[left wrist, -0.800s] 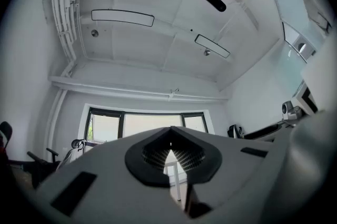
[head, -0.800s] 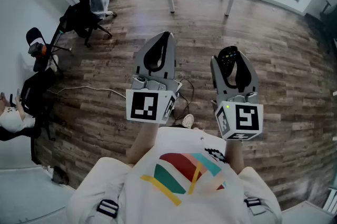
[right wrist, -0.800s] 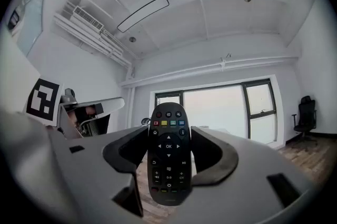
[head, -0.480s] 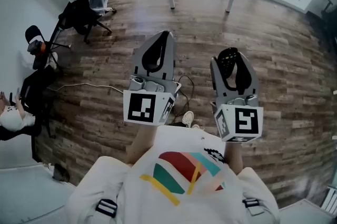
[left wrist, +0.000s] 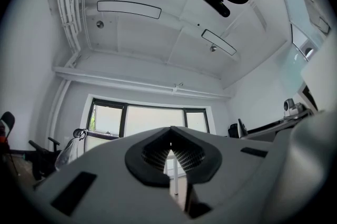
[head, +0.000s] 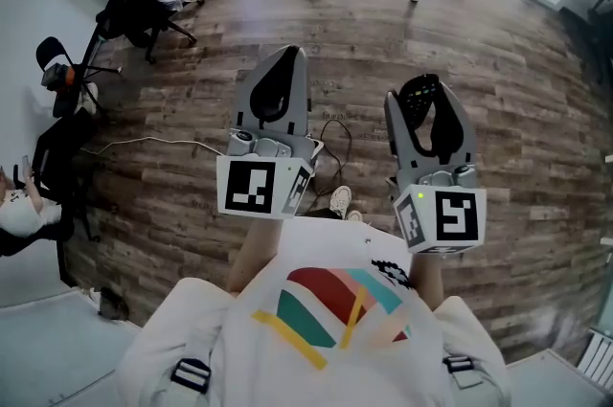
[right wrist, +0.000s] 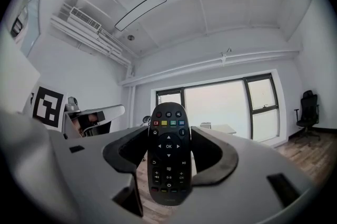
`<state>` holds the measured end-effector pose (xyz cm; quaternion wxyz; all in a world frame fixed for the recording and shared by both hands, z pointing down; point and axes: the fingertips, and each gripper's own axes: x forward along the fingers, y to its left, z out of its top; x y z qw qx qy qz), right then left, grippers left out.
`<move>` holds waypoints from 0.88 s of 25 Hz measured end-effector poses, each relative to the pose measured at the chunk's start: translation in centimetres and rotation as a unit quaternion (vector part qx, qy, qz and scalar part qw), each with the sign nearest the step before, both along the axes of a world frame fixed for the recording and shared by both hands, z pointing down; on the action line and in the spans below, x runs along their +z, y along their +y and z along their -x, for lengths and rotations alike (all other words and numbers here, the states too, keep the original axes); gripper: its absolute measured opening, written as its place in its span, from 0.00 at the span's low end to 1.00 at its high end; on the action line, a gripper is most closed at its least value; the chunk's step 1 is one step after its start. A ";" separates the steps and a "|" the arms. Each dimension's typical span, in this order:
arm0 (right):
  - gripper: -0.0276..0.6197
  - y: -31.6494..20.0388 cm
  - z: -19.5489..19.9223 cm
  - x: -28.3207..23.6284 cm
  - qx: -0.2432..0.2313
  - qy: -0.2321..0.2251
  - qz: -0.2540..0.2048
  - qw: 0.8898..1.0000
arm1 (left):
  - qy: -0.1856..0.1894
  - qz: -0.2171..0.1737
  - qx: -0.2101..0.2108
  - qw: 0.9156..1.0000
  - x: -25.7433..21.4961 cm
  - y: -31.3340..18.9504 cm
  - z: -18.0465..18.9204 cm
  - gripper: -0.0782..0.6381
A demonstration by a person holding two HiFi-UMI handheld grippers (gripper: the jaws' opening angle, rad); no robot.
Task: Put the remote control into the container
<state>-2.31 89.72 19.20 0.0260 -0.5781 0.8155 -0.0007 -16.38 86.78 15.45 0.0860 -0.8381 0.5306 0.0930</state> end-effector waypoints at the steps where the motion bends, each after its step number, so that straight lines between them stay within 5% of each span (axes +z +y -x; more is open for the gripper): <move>1: 0.44 -0.4 0.2 0.1 -0.003 -0.002 0.002 1.000 | 0.001 0.002 -0.003 1.000 0.2 -0.5 0.4 0.12; 22: 0.44 -5.7 0.5 3.4 0.013 0.026 0.066 0.997 | 0.047 0.059 -0.021 0.997 5.0 -8.1 4.5 0.12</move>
